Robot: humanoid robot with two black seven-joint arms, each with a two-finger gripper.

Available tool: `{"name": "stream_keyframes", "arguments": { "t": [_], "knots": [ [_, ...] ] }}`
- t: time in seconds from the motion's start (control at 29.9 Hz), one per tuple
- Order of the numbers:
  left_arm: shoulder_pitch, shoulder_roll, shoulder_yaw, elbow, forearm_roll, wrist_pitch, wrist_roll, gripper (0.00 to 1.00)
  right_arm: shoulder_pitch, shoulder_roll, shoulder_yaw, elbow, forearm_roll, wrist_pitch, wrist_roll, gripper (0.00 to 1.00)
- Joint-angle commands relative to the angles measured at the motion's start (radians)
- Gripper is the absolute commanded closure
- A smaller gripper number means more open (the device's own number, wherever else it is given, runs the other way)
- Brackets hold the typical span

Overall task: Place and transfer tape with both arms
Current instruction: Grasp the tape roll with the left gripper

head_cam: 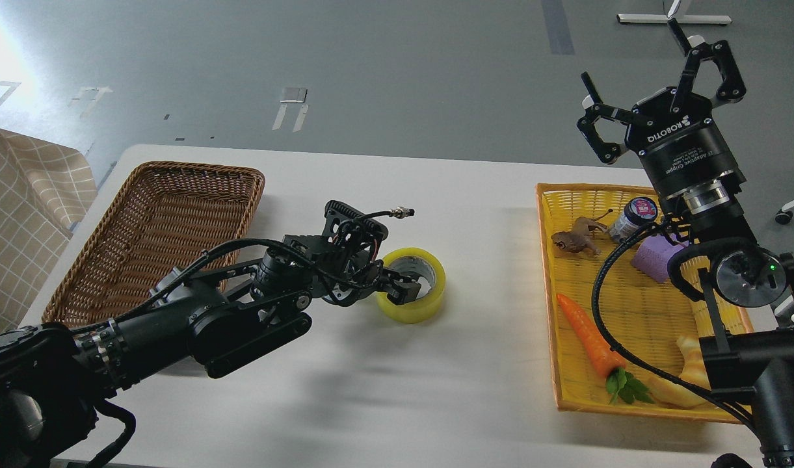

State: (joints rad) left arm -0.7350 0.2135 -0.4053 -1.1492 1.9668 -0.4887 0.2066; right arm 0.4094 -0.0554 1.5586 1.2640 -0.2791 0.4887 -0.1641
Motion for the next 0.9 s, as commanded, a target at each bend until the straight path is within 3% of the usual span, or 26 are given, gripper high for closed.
{"name": "stream_keyframes", "arguments": {
  "t": [0.0, 0.07, 0.13, 0.2, 0.63, 0.87],
  "knots": [
    [-0.004, 0.001, 0.002, 0.006, 0.000, 0.000, -0.010, 0.25, -0.006, 0.003, 0.000, 0.002, 0.000, 0.000, 0.000, 0.00],
    [-0.004, 0.001, 0.002, 0.014, 0.000, 0.000, -0.009, 0.38, -0.007, 0.005, 0.000, 0.002, 0.000, 0.000, 0.000, 0.00],
    [-0.007, 0.001, 0.002, 0.026, 0.001, 0.000, -0.007, 0.77, -0.007, 0.008, 0.000, 0.002, 0.000, 0.000, 0.000, 0.00],
    [-0.015, 0.001, 0.002, 0.025, 0.003, 0.000, -0.007, 1.00, -0.006, 0.008, 0.000, 0.000, 0.000, 0.000, 0.000, 0.00],
    [-0.076, 0.014, 0.022, 0.006, 0.001, 0.000, -0.006, 1.00, -0.006, 0.015, 0.000, 0.000, 0.000, 0.000, 0.000, 0.00],
    [-0.190, 0.053, 0.020, 0.006, -0.086, 0.000, -0.026, 1.00, -0.006, 0.015, -0.002, -0.005, 0.000, 0.000, 0.000, 0.00]
  ]
}}
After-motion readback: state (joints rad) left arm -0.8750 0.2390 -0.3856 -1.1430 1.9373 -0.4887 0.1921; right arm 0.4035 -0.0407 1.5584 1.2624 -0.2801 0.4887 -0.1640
